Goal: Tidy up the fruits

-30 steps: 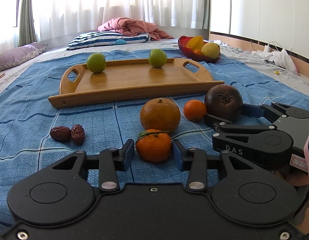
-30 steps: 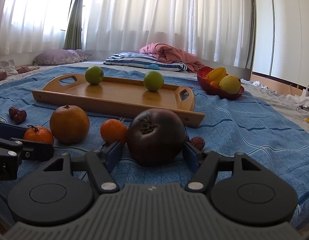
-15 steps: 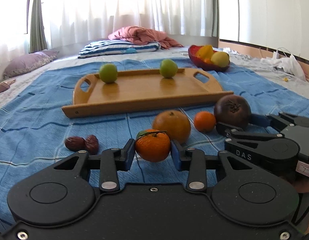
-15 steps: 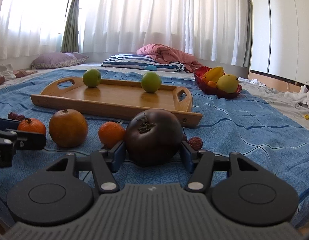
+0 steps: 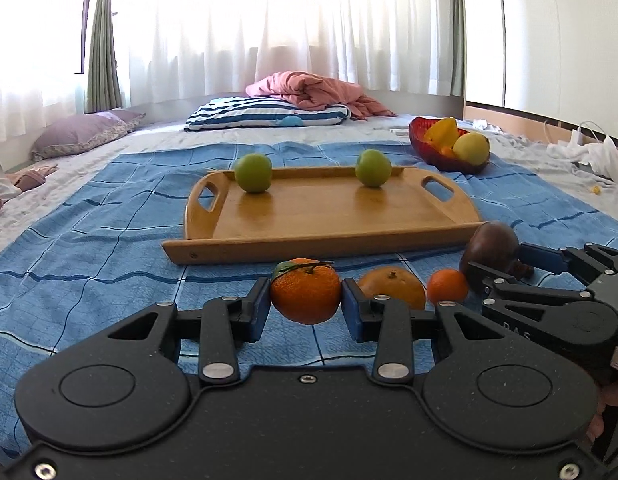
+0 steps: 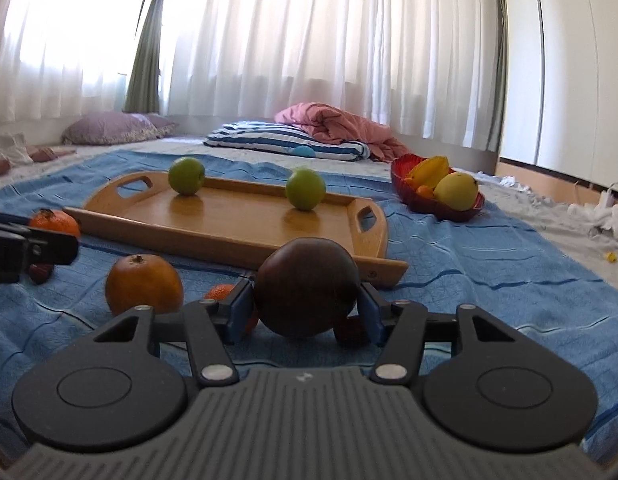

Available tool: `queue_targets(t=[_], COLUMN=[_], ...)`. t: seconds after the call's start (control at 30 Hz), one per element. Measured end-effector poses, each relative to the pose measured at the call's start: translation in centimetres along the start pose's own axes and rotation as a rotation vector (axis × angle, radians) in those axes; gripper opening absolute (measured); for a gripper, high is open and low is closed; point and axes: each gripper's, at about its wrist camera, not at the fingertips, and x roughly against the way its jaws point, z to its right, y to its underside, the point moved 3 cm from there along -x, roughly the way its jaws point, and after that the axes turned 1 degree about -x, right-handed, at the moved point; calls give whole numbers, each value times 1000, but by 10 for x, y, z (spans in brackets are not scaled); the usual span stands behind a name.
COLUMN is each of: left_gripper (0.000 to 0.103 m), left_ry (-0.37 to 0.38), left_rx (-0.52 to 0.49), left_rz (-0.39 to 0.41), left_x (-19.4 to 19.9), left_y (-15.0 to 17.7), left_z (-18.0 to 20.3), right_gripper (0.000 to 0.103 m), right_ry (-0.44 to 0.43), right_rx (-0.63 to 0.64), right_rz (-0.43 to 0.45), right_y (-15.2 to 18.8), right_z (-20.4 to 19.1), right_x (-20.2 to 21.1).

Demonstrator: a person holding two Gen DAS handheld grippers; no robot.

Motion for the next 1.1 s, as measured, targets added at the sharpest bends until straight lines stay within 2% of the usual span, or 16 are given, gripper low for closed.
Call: queue_targets(t=[0.13, 0.27, 0.4, 0.57, 0.8, 0.9, 0.97, 1.1], left_gripper=[36, 36, 36, 36, 36, 36, 36, 36], left_ry=[2, 2, 4, 4, 10, 9, 8, 4], left_rx=[5, 9, 12, 14, 19, 25, 26, 32], left_rz=[-5, -7, -7, -8, -13, -12, -11, -7], left_x=[1, 1, 0, -1, -6, -9, -12, -18], left_y=[1, 1, 1, 1, -1, -3, -5, -13], left_z=[-2, -2, -2, -2, -1, -1, -2, -5], right_gripper=[64, 69, 72, 73, 77, 76, 68, 65], right_ry=[14, 8, 14, -22, -12, -18, -24, -26], right_rx=[-10, -2, 13, -52, -31, -45, -57, -57], right_rz=[-6, -30, -72, -145, -174, -184, -191, -186], right_y=[-5, -11, -16, -21, -23, -24, -24, -24], right_z=[4, 8, 9, 14, 11, 13, 14, 14], right_x=[-8, -18, -32, -51, -62, -66, -68, -68])
